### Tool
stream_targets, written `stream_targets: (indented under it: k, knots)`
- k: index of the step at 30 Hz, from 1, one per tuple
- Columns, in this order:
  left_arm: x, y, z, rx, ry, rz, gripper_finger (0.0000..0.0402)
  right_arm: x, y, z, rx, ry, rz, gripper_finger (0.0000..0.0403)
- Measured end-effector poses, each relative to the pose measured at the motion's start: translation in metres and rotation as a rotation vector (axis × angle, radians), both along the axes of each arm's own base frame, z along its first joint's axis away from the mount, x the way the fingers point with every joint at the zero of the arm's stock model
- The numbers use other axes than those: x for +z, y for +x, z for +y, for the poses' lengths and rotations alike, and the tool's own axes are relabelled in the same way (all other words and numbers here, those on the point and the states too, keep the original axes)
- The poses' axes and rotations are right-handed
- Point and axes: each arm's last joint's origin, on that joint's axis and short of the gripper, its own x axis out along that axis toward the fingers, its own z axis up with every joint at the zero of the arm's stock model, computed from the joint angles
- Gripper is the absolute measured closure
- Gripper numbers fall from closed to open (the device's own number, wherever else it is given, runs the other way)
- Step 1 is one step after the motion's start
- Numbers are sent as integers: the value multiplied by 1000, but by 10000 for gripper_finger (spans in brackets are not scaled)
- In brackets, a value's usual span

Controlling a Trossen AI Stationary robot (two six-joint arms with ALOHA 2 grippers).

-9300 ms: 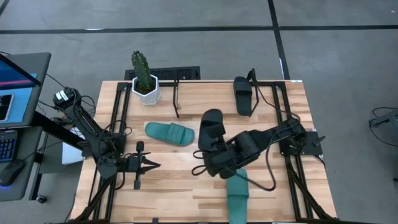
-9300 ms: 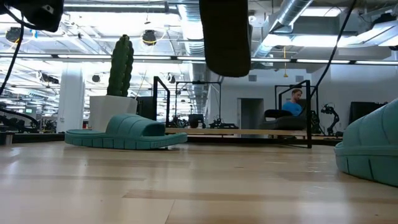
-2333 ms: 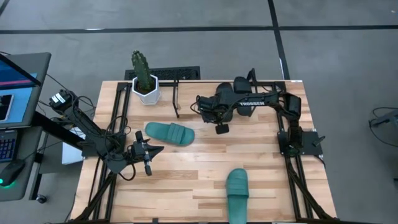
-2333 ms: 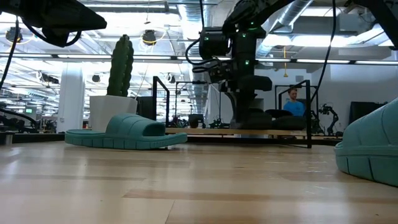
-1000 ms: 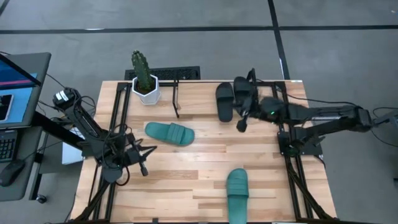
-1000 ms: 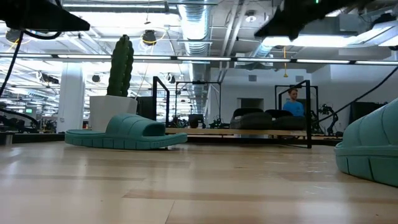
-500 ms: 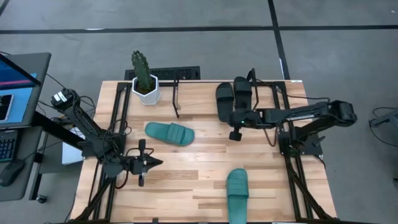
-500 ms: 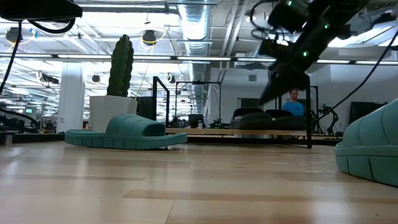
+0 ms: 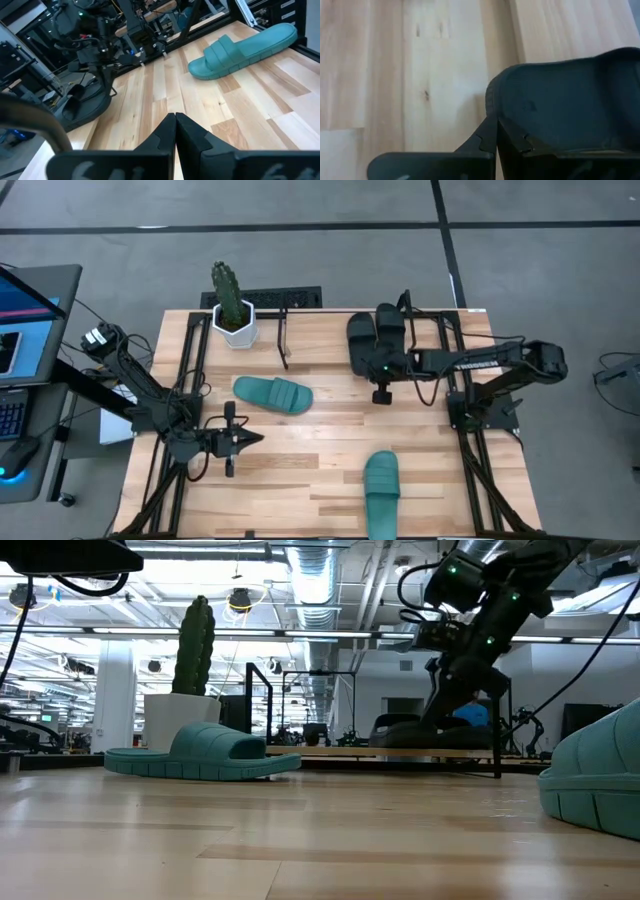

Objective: Pick and place slides into the shelf
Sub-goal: Put the black slide on the shelf

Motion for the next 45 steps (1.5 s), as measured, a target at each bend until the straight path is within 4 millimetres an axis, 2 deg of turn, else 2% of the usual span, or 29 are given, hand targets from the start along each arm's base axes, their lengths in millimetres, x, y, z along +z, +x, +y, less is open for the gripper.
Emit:
stream_targets:
  k: [16,21,25,30,34,37,41,45]
  knots:
    - [0,0,0,-14,-5,3,401,2,-3,-22,-49,-38,-17,403]
    - [3,2,1,-6,-26,-18,401,9,1,-14,23,-72,-25,403]
    - [8,11,9,50,-45,-60,401,29,7,-1,74,-133,-92,403]
    - [19,32,38,169,-102,-152,401,61,6,13,-86,-308,-218,403]
    - [34,53,67,124,-148,-177,401,78,-1,24,-197,-367,-316,403]
    - [54,69,91,98,-164,-133,401,82,-7,29,-273,-393,-336,403]
    - [88,88,125,148,-192,-45,401,80,-13,35,-349,-427,-315,403]
    - [121,115,148,103,-202,46,401,74,-17,37,-417,-426,-284,403]
